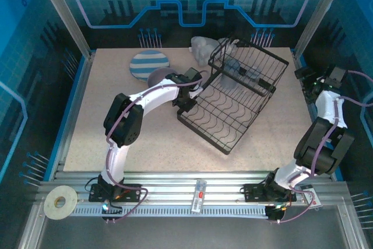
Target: Unload the mixed dishes from the dish rack
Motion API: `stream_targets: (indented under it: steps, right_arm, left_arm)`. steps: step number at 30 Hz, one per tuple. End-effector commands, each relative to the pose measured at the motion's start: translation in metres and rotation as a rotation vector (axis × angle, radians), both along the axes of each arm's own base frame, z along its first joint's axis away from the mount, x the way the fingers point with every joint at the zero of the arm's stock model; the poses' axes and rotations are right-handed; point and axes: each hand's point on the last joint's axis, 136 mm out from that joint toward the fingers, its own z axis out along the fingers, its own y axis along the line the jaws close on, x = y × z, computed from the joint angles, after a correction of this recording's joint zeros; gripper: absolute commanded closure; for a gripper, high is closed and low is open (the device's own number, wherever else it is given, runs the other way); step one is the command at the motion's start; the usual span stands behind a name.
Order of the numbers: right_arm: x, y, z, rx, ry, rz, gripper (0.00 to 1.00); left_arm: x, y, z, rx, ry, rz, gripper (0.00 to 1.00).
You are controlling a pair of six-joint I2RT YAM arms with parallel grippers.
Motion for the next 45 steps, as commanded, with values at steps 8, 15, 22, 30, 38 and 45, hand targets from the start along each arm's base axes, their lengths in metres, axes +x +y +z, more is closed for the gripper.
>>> stream_targets:
  steps: [8,15,22,30,38,45]
  right_arm:
    - [0.026,-0.007,-0.003,0.022,-0.020,0.030,0.11]
    - [0.053,0.006,-0.005,0.056,-0.039,0.125,0.28]
    - [0.075,0.026,-0.013,0.116,-0.078,0.241,0.51]
    - [0.074,0.052,-0.024,0.209,-0.143,0.337,0.66]
    - [0.073,0.093,-0.029,0.277,-0.157,0.451,0.77]
    - [0.062,0.109,-0.033,0.302,-0.158,0.486,0.78]
  left_arm:
    - [0.052,-0.027,0.058,-0.085,-0.246,-0.057,0.76]
    - [0.041,-0.026,0.090,-0.181,-0.267,0.025,0.36]
    - [0.000,-0.029,0.111,-0.387,-0.207,0.103,0.01]
    - [-0.047,-0.051,0.094,-0.649,-0.075,0.131,0.01]
    - [-0.096,-0.085,0.056,-0.648,0.081,0.046,0.01]
    - [-0.124,-0.079,0.064,-0.665,0.102,0.034,0.01]
